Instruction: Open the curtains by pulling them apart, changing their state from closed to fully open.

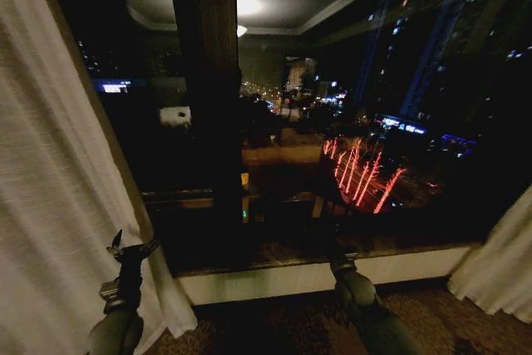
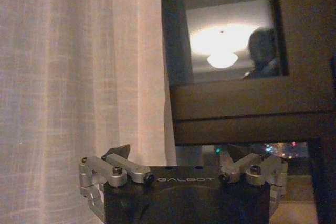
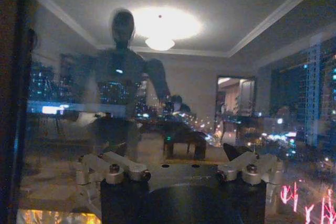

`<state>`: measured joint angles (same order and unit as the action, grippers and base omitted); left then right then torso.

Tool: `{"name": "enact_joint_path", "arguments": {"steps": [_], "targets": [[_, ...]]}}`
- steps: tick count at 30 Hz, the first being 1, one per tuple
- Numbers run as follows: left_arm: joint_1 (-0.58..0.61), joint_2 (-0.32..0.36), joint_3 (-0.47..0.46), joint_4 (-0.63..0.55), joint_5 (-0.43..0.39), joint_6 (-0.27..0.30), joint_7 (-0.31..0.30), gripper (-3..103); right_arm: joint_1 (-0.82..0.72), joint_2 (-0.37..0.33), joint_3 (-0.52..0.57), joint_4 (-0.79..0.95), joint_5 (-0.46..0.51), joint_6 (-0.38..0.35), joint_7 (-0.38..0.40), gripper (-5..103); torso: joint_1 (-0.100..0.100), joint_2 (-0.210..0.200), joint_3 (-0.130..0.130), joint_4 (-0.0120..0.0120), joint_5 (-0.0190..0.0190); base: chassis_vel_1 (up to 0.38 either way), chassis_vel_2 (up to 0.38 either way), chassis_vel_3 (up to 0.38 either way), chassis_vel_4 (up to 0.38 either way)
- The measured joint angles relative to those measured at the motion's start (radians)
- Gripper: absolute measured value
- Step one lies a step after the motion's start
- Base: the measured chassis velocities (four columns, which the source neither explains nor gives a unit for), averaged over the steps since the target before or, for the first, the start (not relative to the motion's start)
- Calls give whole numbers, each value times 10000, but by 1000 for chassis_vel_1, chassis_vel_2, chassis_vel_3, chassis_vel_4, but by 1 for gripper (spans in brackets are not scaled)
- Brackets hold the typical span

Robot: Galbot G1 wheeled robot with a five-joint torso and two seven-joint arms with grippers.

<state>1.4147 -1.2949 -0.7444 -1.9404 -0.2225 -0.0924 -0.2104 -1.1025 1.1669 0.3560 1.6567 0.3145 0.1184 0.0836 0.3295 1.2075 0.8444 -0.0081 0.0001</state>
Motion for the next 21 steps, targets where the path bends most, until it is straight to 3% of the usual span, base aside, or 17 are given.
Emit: {"name": "enact_joint_path", "arguments": {"steps": [7,13,21], "targets": [[-480,306,-69,847,52,-112,-103,100,0,0,-1,0,0,0,0,100,4,-2,1,1,-2,-40,8,50,-5],[-1514,935,74,2331,-227,-35,-114,100,0,0,0,-1,0,0,0,100,-2,0,-2,1,-2,0,0,0,0],[-3290,1801,896,4341,-821,-550,704,100,0,0,0,0,0,0,0,100,0,0,0,-2,-2,0,0,0,0]]}}
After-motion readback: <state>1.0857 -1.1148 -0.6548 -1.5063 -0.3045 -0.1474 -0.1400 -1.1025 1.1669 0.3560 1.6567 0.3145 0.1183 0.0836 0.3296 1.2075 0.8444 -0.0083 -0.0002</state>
